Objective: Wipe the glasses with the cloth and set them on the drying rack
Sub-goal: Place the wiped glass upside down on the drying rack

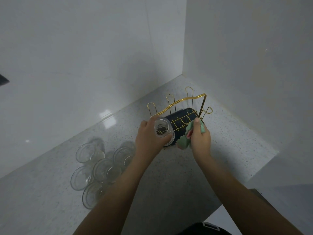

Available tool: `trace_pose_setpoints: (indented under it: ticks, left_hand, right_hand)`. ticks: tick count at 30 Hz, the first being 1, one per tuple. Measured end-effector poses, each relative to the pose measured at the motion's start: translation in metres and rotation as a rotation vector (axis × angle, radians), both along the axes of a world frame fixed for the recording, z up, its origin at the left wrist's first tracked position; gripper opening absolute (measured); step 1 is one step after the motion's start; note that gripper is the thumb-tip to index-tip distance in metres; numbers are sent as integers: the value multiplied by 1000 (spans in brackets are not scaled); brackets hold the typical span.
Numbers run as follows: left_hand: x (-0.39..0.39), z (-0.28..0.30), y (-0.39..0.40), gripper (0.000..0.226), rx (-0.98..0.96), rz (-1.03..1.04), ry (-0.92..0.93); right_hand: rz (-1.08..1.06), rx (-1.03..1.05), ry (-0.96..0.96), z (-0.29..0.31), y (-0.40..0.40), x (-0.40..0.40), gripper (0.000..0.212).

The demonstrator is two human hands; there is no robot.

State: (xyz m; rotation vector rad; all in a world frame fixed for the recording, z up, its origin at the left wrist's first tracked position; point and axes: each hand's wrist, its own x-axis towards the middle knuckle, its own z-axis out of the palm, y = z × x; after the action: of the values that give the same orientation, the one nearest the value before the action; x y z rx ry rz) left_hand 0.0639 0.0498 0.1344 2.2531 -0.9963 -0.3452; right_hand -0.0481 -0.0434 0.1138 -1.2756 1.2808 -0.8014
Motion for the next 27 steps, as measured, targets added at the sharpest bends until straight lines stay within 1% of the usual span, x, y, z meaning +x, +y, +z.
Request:
trace_pose_setpoints:
  ticks: [7,17,21,27]
  left_hand:
    - [-3,-31,-9,79,149,-39,28]
    - [-7,-38,-10,85,173,-43,51]
    - [-8,-35,-5,86,157,-52,72]
    - [-10,-23,24,73,42,-18,149]
  right_hand:
    - [-18,28,11,-4,2,-6,40]
    - [-18,26,47,-2,5,-16,42]
    - [-2,11,43,-2,12,-18,43]
    - [26,0,37,0,34,-12,42]
